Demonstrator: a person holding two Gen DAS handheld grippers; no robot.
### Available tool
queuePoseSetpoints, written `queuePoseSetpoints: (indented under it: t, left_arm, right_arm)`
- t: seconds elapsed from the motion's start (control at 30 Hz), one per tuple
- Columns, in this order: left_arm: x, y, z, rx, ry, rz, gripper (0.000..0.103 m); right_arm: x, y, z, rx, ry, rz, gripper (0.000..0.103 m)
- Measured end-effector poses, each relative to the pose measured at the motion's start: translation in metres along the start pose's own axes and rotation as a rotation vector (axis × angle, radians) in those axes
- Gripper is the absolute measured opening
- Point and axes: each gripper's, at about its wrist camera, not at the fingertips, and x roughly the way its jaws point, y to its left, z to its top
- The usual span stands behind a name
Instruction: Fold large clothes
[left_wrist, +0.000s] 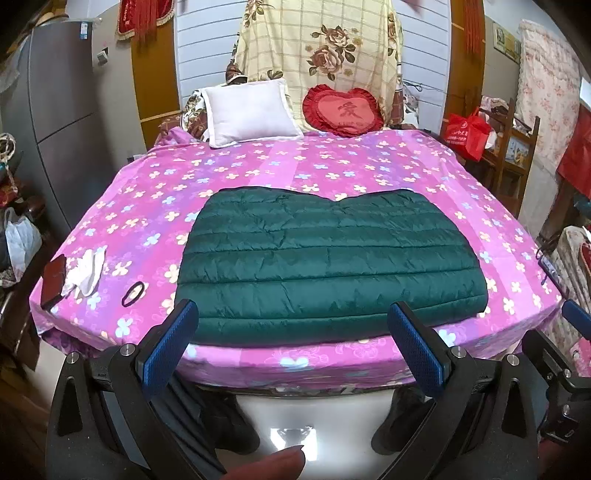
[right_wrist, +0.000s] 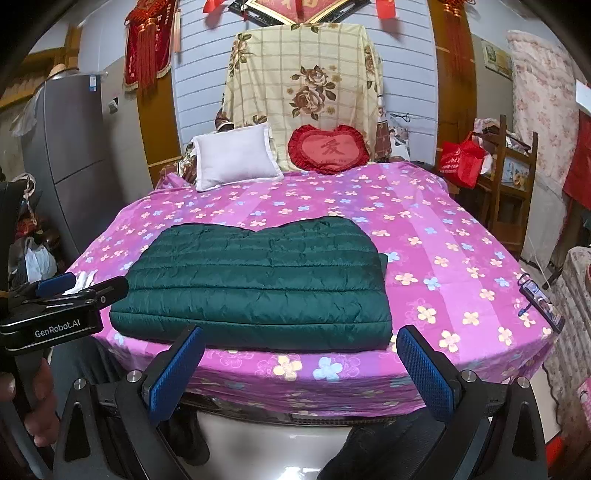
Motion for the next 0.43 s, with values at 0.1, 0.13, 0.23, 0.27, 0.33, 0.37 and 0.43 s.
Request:
queuePoseSetpoints:
  t: [0.1, 0.13, 0.23, 0.27, 0.33, 0.37, 0.43]
  left_arm:
    - [0.0013, 0.0015, 0.0005, -0.004, 0.005, -0.004, 0.103]
    - [0.0018, 0.0012, 0.0008, -0.003, 0.005, -0.003, 0.103]
    - [0.0052, 0.0035, 0.0006, -0.012, 0.017, -0.012, 0.102]
    - [0.0067, 0.0043, 0.0004, -0.016, 0.021, -0.018, 0.103]
    - [0.0085, 0.0056, -0.001, -0.024, 0.018, -0.048, 0.103]
    - [0.0082, 0.0061, -0.0018, -0.024, 0.014, -0.054, 0.103]
    - [0.007, 0.0062, -0.0026, -0.019, 0.004, -0.044, 0.103]
  right_arm:
    - [0.0017, -0.0006, 0.0001, -0.001, 0.003, -0.002, 0.103]
    - [0.0017, -0.0004, 0.0001, -0.001, 0.004, -0.003, 0.103]
    - [0.0034, 0.0026, 0.0003, -0.008, 0.009, -0.001, 0.103]
    - [0.0035, 0.0034, 0.0002, -0.01, 0.01, 0.0, 0.103]
    - [0.0051, 0.0055, 0.0006, -0.017, 0.013, 0.0, 0.103]
    - [0.0053, 0.0065, 0.0006, -0.019, 0.014, 0.001, 0.103]
    - [0.0061, 0.0075, 0.0016, -0.022, 0.014, -0.003, 0.103]
